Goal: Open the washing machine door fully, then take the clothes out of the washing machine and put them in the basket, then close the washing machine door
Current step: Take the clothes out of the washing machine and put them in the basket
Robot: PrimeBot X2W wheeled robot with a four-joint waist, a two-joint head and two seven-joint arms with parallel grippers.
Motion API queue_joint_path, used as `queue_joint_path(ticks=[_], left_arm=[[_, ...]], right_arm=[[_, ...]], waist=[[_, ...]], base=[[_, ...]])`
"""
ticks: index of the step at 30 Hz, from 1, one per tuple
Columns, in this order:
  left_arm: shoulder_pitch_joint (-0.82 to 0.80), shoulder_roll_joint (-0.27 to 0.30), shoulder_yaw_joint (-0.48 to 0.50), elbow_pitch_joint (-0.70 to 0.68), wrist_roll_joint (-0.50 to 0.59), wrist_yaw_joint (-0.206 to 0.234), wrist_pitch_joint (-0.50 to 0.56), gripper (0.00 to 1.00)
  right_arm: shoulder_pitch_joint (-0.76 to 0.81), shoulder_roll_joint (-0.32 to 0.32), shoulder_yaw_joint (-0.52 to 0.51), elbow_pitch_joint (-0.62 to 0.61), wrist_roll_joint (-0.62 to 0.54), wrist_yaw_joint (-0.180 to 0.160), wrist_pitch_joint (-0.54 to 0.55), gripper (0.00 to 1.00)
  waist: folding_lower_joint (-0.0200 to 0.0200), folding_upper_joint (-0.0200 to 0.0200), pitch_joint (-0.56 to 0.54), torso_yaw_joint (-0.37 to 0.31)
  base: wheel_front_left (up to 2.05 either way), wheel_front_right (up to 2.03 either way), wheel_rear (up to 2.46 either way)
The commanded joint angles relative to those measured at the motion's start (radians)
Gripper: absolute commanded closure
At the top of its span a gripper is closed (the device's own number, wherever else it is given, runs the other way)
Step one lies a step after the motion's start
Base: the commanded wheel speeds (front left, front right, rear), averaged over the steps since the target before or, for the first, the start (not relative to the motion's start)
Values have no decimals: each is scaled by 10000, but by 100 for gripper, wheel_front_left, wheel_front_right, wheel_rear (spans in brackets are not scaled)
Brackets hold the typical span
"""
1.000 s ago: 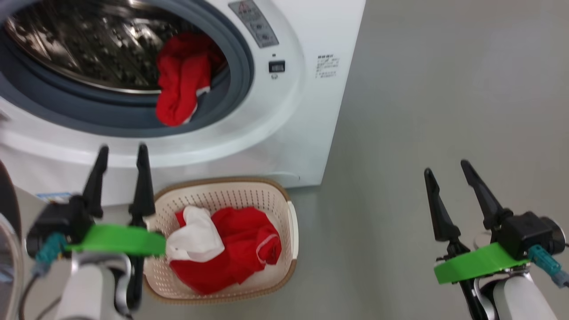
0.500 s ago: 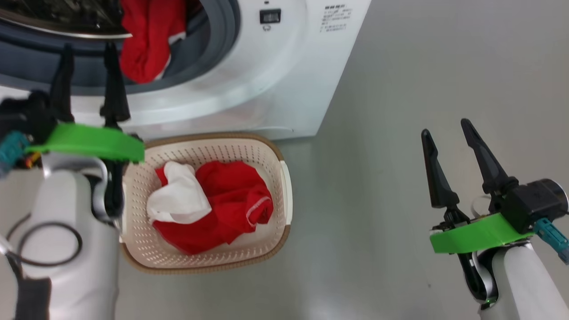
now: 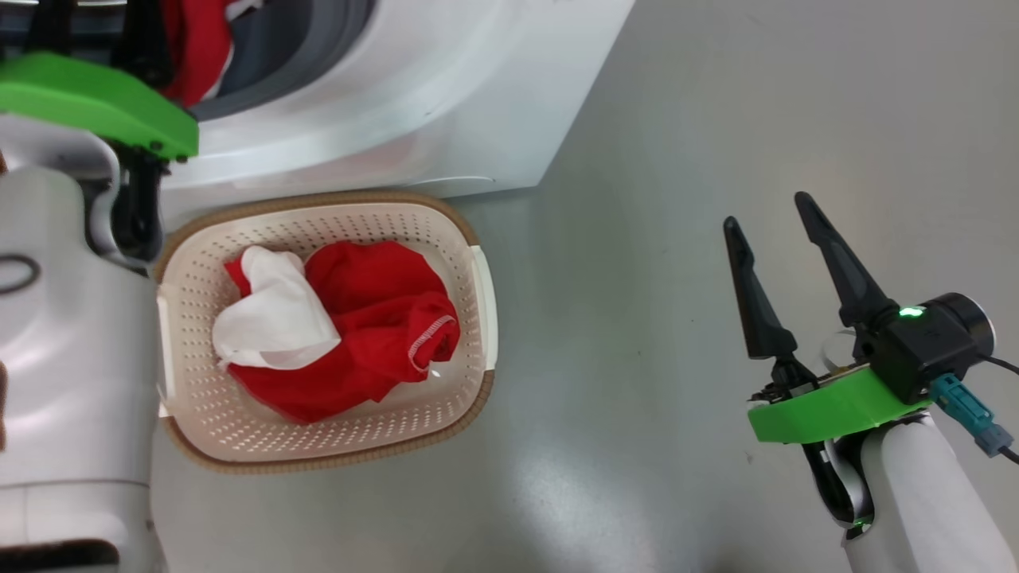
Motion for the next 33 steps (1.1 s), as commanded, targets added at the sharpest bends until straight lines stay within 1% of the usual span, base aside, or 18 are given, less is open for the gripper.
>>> queue_joint_path(ticks=[1,3,4,10,12,13,17,19,20,21,22,28,33], left_arm=[[-303,520,-31,16,-146,-55,230,0],[-599,660,-335,266,-266,-59,557,0],[-815,862,-677,529,-275,-61,896,0],[-1208,1490,-1557,1333,43,-63,1928,0],[-1288,1674,-1806,1616,300,19,2244,0],[-1288,1674,-1806,1616,300,19,2244,0],[-1410,1926,-2130,2045,672,329,2588,0],[-1425,1970,-2252,2184,777,392,2639,0],[-1424,1987,-2301,2261,817,435,2672,24],[-1433,2027,-2386,2318,901,472,2680,59],[-1438,2051,-2435,2368,946,509,2664,100],[-1342,2185,-2682,2557,1198,805,2139,100],[-1202,2227,-2754,2528,1266,1000,1219,100]], right_arm=[[-62,-37,318,-206,-83,46,-63,0],[-83,-31,419,-194,-58,46,-63,0],[-113,-25,512,-173,-25,46,-63,0],[-130,-14,742,-67,69,46,-63,0],[-127,-11,775,-63,97,46,-63,0],[-127,-11,775,-63,97,46,-63,0],[-131,-2,836,-39,169,46,-63,0],[-128,5,860,-25,232,46,-63,0],[-119,9,871,-20,257,46,-63,0],[-105,12,884,-18,275,46,-63,0],[-92,15,894,-13,287,46,-63,0],[-55,29,922,25,370,46,-63,0],[-4,33,919,47,418,46,-63,0]], waist=[[0,-1,150,-167],[0,-1,192,-238],[0,-1,207,-308],[0,-1,128,-551],[0,-1,112,-623],[0,-1,112,-623],[0,-1,104,-769],[0,-1,97,-829],[0,-1,89,-852],[0,-1,88,-875],[0,-1,76,-893],[0,-1,-72,-940],[0,-1,-278,-857]], base=[[0,0,0],[0,0,0],[0,0,0],[0,0,0],[0,0,0],[0,0,0],[0,0,0],[0,0,0],[0,0,0],[0,0,0],[0,0,0],[0,0,0],[0,0,0]])
